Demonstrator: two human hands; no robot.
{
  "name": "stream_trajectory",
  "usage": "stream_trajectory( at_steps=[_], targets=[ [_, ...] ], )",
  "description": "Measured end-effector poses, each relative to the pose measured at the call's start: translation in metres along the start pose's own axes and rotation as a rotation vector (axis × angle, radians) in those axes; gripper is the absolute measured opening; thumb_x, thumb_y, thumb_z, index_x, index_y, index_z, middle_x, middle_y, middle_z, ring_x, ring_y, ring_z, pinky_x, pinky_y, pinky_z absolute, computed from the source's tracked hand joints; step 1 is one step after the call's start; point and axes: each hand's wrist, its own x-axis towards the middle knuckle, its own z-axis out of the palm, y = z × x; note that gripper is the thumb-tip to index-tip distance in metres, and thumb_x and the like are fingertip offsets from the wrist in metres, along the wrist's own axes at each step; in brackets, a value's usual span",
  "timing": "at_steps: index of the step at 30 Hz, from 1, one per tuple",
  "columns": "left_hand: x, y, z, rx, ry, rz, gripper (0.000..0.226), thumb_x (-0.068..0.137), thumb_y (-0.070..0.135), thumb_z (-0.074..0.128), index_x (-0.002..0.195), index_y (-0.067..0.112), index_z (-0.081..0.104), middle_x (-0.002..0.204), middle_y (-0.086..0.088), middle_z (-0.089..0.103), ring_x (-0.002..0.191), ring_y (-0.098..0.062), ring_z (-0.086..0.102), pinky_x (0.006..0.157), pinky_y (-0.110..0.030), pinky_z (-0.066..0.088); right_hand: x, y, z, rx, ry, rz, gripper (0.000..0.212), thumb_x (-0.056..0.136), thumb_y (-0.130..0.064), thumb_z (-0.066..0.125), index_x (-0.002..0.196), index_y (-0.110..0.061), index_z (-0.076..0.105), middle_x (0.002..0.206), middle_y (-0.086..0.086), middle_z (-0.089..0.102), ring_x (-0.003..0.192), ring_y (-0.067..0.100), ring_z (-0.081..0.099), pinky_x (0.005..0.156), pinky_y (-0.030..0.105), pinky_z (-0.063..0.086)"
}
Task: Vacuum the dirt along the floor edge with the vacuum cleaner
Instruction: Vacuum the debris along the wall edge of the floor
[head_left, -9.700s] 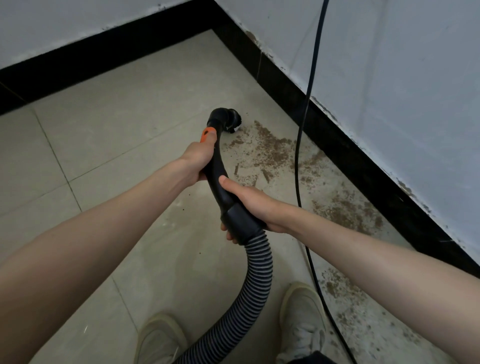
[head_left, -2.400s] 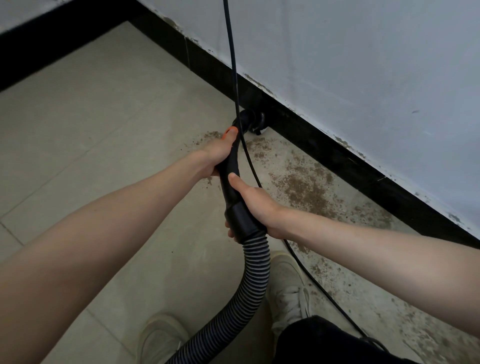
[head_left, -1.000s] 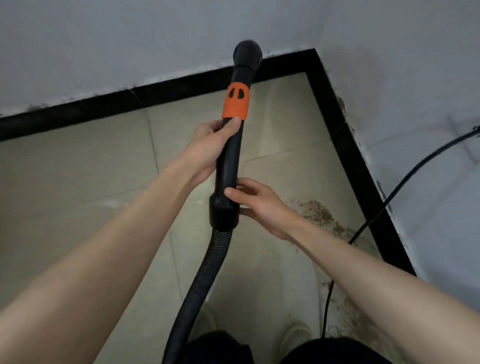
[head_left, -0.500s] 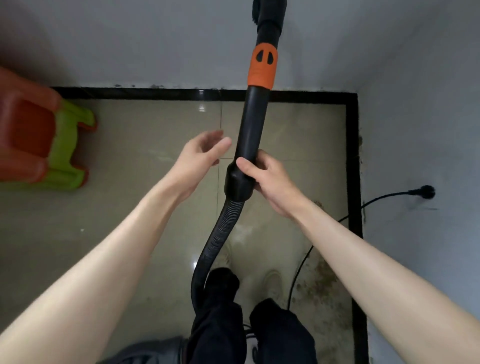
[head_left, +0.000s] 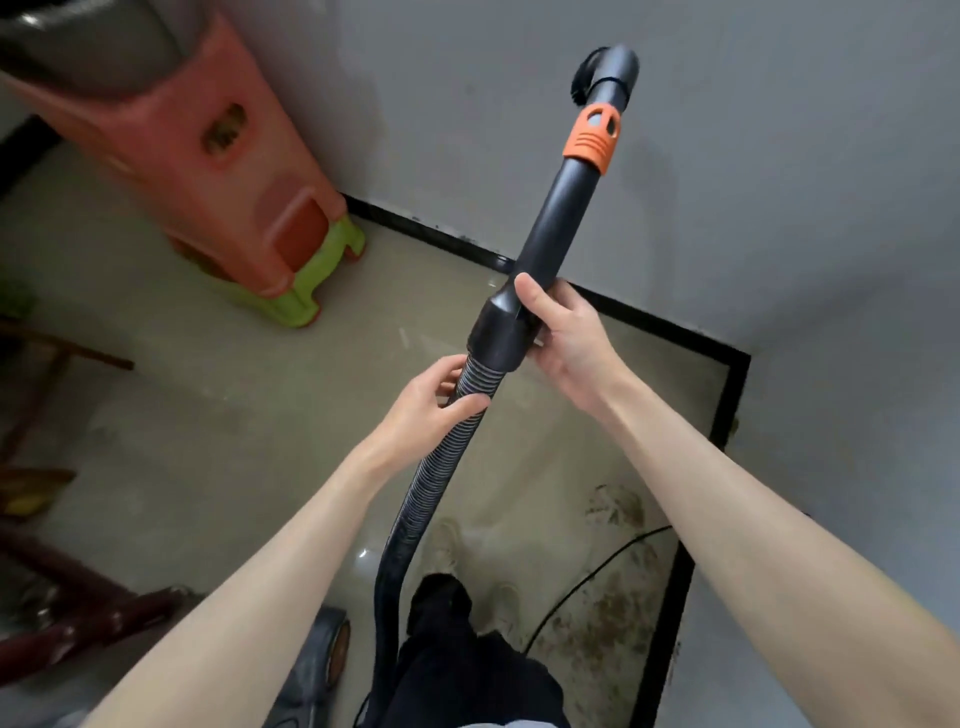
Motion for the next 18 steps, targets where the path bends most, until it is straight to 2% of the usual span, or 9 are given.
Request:
stream_trajectory(
  at_steps=[2,4,6,10,14,16,18],
  targets=[
    [-0.019,0.011,-0.019,-0.005,0.045,0.019,0.037,0.087,0.014,0.067,0.119,0.029,0.053,0.103,0.01,0.06,0.103,-0.018,0.059,0.093,-0.027,0.045,-0.011,-0.01,0.025,-0.03,-0.032,-0.016,0.012,0.096,-0.019,0.06,0.105,-0.014,0.058,0.1,0.003,0.067,0.094,0.017,0.066,0.095,0.041,0.052],
    [-0.035,0.019,-0.038,-0.02,0.101,0.033,0.036,0.087,0.014,0.067,0.117,0.03,0.053,0.103,0.012,0.06,0.103,-0.016,0.058,0.09,-0.023,0.045,-0.02,-0.015,0.05,-0.063,-0.078,-0.019,0.012,0.095,-0.019,0.061,0.106,-0.014,0.057,0.101,0.002,0.068,0.095,0.016,0.066,0.097,0.041,0.051],
    [-0.05,0.025,-0.061,-0.023,0.153,0.055,0.035,0.087,0.014,0.066,0.115,0.031,0.053,0.101,0.016,0.059,0.101,-0.014,0.057,0.088,-0.019,0.044,-0.026,-0.018,0.076,-0.085,-0.13,-0.01,0.017,0.095,-0.021,0.062,0.11,-0.015,0.056,0.104,0.001,0.068,0.097,0.015,0.067,0.093,0.036,0.054],
    [-0.07,0.039,-0.111,-0.006,0.224,0.088,0.034,0.088,0.013,0.065,0.116,0.028,0.053,0.102,0.015,0.058,0.1,-0.014,0.057,0.093,-0.028,0.044,-0.03,-0.033,0.13,-0.029,-0.154,-0.019,0.018,0.098,-0.024,0.057,0.114,-0.016,0.055,0.106,0.001,0.067,0.096,0.013,0.067,0.083,0.03,0.057],
    [-0.081,0.061,-0.156,0.043,0.327,0.168,0.033,0.089,0.019,0.064,0.119,0.028,0.053,0.104,0.014,0.056,0.089,0.003,0.054,0.081,-0.012,0.042,-0.029,-0.057,0.178,0.037,-0.187,-0.079,0.019,0.1,-0.031,0.054,0.112,-0.016,0.055,0.105,0.002,0.067,0.101,0.017,0.066,0.09,0.035,0.056],
    [-0.089,0.071,-0.168,0.044,0.353,0.188,0.034,0.09,0.021,0.064,0.122,0.026,0.053,0.105,0.012,0.056,0.087,0.004,0.052,0.075,-0.005,0.04,-0.034,-0.068,0.195,0.021,-0.211,-0.099,0.02,0.1,-0.032,0.053,0.112,-0.016,0.055,0.106,0.002,0.066,0.102,0.018,0.066,0.092,0.037,0.055],
    [-0.099,0.076,-0.174,0.029,0.365,0.189,0.033,0.09,0.023,0.064,0.12,0.027,0.052,0.106,0.01,0.056,0.085,0.002,0.052,0.074,-0.005,0.041,-0.041,-0.075,0.207,-0.008,-0.225,-0.11,0.021,0.1,-0.033,0.053,0.112,-0.015,0.054,0.108,0.004,0.065,0.105,0.021,0.064,0.097,0.04,0.052]
  ],
)
